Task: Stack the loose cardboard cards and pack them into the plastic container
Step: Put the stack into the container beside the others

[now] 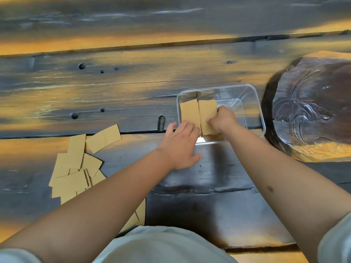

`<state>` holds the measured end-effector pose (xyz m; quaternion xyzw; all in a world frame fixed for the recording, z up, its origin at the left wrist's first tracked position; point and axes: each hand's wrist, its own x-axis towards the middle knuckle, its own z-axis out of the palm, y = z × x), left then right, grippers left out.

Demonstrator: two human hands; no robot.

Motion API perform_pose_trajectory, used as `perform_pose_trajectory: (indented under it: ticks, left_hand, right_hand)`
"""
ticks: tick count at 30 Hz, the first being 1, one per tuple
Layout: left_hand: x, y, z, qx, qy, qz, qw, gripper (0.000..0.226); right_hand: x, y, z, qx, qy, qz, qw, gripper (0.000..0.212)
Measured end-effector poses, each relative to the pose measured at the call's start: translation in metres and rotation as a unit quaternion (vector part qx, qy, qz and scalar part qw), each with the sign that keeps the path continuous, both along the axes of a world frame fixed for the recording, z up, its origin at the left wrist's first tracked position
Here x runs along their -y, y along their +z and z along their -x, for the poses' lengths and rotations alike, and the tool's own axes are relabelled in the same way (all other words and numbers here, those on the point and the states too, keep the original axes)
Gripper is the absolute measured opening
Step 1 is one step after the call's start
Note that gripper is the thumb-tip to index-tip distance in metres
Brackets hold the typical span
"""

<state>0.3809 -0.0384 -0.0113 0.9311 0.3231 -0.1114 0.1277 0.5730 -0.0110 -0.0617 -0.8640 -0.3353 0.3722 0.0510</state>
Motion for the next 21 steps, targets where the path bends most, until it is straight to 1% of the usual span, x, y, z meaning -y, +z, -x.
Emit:
perform_pose_trajectory:
  ticks: [6, 8, 11, 17, 21]
  left_hand:
    - [-0.02, -0.001, -0.03, -0.144, -0.039, -0.028, 0.988, 0.092]
    - [-0.022, -0.001, -0.036, -0.175, -0.036, -0.026, 0.984, 0.092]
    - [-0.022, -0.001, -0.04, -0.181, -0.029, -0.026, 0.983, 0.085]
    - [-0.021, 0.0, -0.036, -0.17, -0.028, -0.041, 0.984, 0.07]
    - [-0.02, 0.0, -0.035, -0.168, -0.029, -0.043, 0.984, 0.069]
  right_hand:
    - [0.0, -0.001, -0.008, -0.006, 0.01, -0.004, 1.0, 0.054]
    - [0.0, -0.002, -0.008, -0.005, 0.009, -0.009, 1.0, 0.051]
    - [0.0, -0.003, -0.006, -0.002, 0.021, -0.007, 1.0, 0.043]
    - [-0.001, -0.007, -0.004, 0.011, 0.057, 0.021, 0.998, 0.041]
    - [0.0, -0.006, -0.006, 0.01, 0.038, 0.016, 0.999, 0.043]
